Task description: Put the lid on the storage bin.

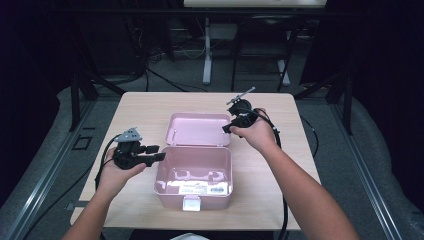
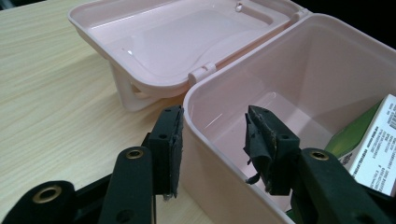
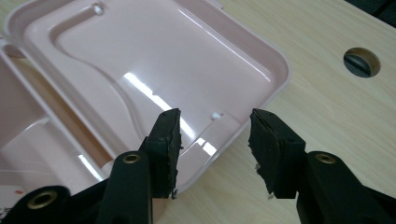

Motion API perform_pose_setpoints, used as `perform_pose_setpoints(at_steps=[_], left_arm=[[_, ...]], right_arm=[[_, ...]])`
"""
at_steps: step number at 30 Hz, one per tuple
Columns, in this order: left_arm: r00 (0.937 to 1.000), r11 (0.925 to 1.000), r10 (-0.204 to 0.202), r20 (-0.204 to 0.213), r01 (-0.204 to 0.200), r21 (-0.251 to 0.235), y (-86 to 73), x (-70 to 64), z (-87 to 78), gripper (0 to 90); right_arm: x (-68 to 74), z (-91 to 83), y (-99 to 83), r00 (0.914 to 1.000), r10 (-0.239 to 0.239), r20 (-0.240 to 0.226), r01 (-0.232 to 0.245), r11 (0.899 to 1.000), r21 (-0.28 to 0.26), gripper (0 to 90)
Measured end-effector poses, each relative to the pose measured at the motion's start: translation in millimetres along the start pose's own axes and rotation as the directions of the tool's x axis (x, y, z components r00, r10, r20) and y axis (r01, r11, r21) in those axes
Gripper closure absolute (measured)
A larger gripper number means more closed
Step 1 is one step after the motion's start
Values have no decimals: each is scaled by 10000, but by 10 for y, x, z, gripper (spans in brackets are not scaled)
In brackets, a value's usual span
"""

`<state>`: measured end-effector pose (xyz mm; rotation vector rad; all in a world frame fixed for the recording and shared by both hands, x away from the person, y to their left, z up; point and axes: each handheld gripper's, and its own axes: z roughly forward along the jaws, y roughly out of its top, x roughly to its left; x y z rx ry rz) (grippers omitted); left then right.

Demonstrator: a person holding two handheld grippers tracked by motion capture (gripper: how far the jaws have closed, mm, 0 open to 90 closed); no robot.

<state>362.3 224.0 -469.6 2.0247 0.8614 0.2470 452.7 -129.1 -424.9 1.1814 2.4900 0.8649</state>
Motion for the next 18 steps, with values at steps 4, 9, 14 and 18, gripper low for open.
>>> perform_pose_setpoints(at_steps=[4,9,14,18], left_arm=[[9999,9999,-120,46,120,69,-17,-6,30,572],[10000,9997,6,-42,-5,253,-28,-18,71,589],[9999,9991,-86,-119,91,423,-52,-2,106,610],[9998,9991,-81,-206,89,418,-54,-5,109,615]], right_arm=[[-40,68,17,10000,28,67,-28,10000,11,558],[-67,114,46,9993,369,107,-366,9990,-270,551],[-67,177,64,9987,499,112,-494,9979,-421,546],[-95,234,69,9974,681,234,-667,9962,-557,547]])
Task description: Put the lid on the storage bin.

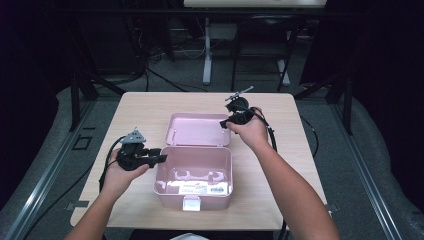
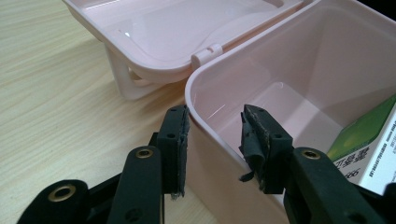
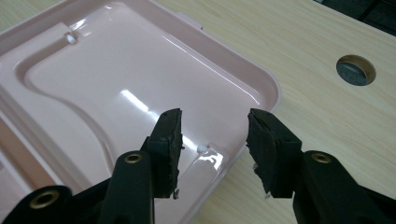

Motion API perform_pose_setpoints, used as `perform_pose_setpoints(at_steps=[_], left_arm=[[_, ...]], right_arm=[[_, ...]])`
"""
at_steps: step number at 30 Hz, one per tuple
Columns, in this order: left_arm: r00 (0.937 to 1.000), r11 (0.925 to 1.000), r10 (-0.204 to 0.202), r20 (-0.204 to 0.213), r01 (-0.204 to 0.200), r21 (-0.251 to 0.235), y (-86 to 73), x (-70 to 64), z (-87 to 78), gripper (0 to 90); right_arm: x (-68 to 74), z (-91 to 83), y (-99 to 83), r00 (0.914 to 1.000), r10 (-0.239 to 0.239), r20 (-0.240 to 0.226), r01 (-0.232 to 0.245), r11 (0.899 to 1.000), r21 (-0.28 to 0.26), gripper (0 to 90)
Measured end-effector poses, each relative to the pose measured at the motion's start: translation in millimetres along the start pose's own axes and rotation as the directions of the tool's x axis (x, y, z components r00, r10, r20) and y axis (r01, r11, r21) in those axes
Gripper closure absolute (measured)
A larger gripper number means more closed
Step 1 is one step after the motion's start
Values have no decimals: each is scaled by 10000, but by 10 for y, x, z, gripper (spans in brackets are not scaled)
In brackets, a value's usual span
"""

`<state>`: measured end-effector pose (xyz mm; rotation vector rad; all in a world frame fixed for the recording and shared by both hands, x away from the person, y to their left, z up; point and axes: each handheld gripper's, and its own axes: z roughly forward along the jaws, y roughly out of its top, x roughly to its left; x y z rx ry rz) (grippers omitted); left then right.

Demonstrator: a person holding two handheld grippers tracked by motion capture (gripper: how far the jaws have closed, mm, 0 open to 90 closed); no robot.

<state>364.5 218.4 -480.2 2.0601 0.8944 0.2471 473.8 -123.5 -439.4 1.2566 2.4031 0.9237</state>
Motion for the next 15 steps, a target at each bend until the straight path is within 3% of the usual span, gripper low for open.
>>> perform_pose_setpoints(at_steps=[7,8,15], left_arm=[[10000,10000,-13,-79,13,-25,-3,-10,1,619],[9997,9999,-32,-257,29,-124,-7,-20,9,619],[9997,9999,-49,-233,46,-120,-6,-16,12,619]], right_arm=[[-71,116,-22,9971,701,285,-697,9975,-135,548],[-84,136,-28,9964,776,337,-771,9969,-156,547],[-177,276,-65,9883,1364,679,-1355,9906,-171,542]])
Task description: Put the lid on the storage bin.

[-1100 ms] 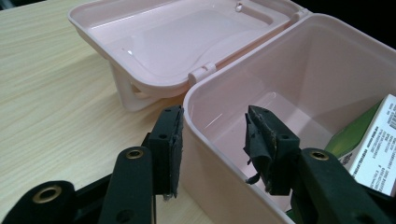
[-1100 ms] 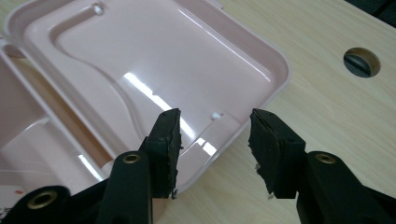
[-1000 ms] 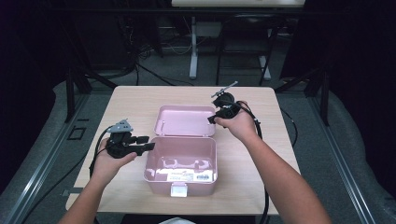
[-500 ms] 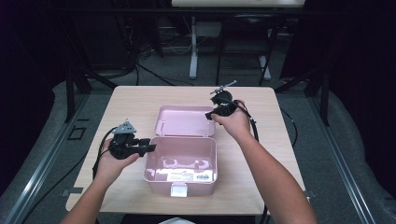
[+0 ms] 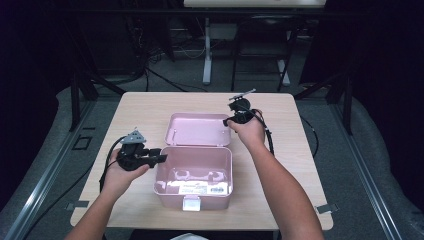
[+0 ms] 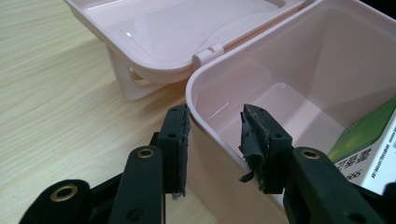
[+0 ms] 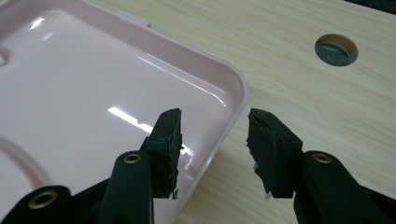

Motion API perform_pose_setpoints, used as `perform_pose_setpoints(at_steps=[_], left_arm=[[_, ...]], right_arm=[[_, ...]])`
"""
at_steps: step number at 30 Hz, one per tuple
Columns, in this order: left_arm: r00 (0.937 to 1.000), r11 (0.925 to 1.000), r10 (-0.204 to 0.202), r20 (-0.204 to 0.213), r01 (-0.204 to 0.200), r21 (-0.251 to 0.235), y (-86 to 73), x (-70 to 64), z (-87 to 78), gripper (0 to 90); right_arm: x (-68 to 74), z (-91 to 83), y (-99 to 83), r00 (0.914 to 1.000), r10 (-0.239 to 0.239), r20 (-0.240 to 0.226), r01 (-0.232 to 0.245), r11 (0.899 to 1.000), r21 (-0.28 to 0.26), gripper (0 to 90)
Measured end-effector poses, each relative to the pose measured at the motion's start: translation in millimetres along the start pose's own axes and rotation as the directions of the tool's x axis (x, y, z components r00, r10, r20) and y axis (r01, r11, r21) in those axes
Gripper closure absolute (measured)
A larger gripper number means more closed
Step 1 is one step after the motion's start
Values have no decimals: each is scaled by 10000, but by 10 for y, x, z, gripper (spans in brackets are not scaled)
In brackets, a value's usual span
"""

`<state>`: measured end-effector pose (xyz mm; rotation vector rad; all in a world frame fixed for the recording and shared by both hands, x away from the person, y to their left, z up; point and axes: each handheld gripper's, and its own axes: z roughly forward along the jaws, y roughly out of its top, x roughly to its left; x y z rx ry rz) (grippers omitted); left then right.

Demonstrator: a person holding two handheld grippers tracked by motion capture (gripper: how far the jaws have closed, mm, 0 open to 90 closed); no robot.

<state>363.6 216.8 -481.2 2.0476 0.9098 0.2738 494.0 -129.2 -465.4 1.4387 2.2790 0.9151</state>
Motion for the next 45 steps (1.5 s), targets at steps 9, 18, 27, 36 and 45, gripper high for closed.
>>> perform_pose_setpoints(at_steps=[9,18,27,36,45], left_arm=[[10000,10000,-27,-4,27,-15,-1,-2,1,619],[9999,9999,18,166,-20,107,4,9,-3,618],[9999,9999,-15,163,13,115,4,7,-3,620],[10000,10000,-64,-18,64,21,1,-3,6,621],[10000,10000,-52,-65,52,36,3,-8,6,621]], right_arm=[[-65,121,10,9976,576,394,-573,9983,-92,580],[-94,249,16,9922,1107,580,-1105,9939,-63,657],[-26,326,21,9925,1028,655,-1046,9942,236,678],[-26,335,41,9909,1096,779,-1123,9932,317,760],[-22,320,47,9902,1143,807,-1170,9927,290,768]])
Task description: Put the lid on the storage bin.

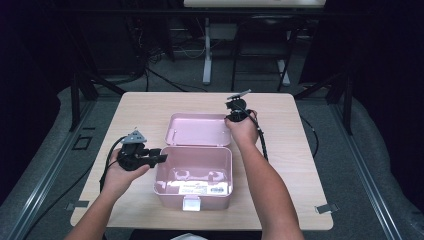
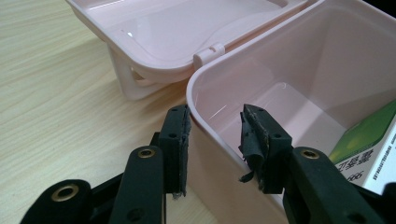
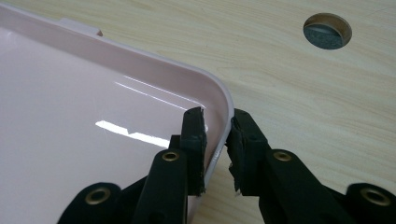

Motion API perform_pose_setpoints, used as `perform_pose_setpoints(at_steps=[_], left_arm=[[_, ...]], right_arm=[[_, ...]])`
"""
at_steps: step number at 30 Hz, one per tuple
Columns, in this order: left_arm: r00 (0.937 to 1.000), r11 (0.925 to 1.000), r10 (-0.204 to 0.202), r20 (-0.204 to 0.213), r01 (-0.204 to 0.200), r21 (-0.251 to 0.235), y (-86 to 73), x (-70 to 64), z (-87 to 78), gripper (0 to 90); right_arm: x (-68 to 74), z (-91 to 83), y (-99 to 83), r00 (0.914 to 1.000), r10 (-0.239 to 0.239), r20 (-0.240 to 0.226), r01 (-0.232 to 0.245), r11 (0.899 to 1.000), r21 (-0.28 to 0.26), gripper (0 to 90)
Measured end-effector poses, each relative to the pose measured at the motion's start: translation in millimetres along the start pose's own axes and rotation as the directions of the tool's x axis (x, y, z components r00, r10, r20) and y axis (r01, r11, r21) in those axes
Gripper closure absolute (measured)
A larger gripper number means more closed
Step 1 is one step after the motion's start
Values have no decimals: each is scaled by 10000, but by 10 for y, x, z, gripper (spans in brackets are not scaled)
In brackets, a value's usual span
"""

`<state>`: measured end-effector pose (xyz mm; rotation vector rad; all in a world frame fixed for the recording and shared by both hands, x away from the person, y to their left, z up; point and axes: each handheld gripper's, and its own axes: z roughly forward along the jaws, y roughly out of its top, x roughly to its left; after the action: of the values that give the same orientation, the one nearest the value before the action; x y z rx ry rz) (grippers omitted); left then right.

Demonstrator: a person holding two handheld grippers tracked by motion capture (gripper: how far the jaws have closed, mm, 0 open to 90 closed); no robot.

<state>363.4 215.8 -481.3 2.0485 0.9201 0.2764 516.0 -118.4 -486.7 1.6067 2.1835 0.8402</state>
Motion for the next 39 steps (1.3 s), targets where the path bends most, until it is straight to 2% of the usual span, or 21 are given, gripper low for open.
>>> perform_pose_setpoints(at_steps=[7,8,30,39], left_arm=[[10000,10000,29,-26,-29,13,0,-1,2,621],[9999,9999,39,167,-42,128,4,8,-7,621],[9999,10000,-47,145,47,41,3,-5,7,629],[9998,9998,14,187,-17,185,1,-22,30,633]], right_arm=[[0,-12,8,10000,28,-5,-28,10000,-58,772],[1,-14,8,10000,16,0,-16,10000,-76,772],[5,-96,21,10000,-32,-15,32,9996,-292,781],[19,-145,31,9998,-95,-177,88,9992,-381,784]])
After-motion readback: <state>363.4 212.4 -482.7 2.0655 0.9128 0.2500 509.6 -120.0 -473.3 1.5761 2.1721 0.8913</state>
